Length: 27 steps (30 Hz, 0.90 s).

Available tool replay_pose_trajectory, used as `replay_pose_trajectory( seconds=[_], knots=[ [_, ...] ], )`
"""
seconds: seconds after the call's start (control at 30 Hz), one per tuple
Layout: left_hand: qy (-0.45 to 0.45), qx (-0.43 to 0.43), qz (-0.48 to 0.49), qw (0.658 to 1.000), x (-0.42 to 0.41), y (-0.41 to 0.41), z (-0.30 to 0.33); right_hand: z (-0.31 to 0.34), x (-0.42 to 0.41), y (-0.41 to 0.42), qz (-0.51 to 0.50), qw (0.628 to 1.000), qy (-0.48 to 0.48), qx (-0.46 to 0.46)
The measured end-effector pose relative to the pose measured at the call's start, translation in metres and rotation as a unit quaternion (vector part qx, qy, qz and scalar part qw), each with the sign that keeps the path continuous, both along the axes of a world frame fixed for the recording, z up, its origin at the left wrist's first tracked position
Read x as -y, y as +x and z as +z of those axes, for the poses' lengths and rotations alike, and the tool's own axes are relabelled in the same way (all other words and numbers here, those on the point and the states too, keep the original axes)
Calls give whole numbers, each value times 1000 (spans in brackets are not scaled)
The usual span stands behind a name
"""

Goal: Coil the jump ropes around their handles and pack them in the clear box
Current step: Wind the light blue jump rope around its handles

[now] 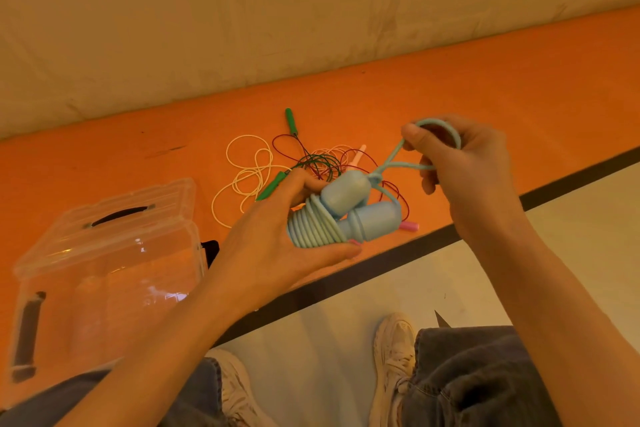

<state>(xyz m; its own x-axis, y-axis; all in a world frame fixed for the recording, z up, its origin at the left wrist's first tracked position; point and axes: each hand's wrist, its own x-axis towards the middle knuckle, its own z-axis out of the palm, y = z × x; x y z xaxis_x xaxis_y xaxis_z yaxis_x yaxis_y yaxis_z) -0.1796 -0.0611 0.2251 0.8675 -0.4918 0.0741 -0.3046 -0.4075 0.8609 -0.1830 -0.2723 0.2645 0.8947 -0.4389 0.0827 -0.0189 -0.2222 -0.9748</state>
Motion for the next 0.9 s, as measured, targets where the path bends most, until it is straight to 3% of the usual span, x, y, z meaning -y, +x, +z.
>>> replay_pose_trajectory(
  seconds=[0.13, 0.33, 0.5, 0.7, 0.9],
  knots=[
    [-25, -18, 14, 999, 4, 0, 3, -1, 0, 0, -13, 999, 50, 15],
    [-10, -15, 56, 998, -6, -12, -3, 4, -7, 4, 107, 954, 256, -109],
    [-73, -34, 74, 994, -1, -6, 0, 0, -27, -7, 241, 930, 210, -181],
    [-92, -86, 50, 991, -1, -10, 8, 3, -29, -8, 203, 957, 158, -137],
    [-117, -145, 52, 981, -2, -12, 36, 20, -30, -10, 182, 961, 180, -103]
  ],
)
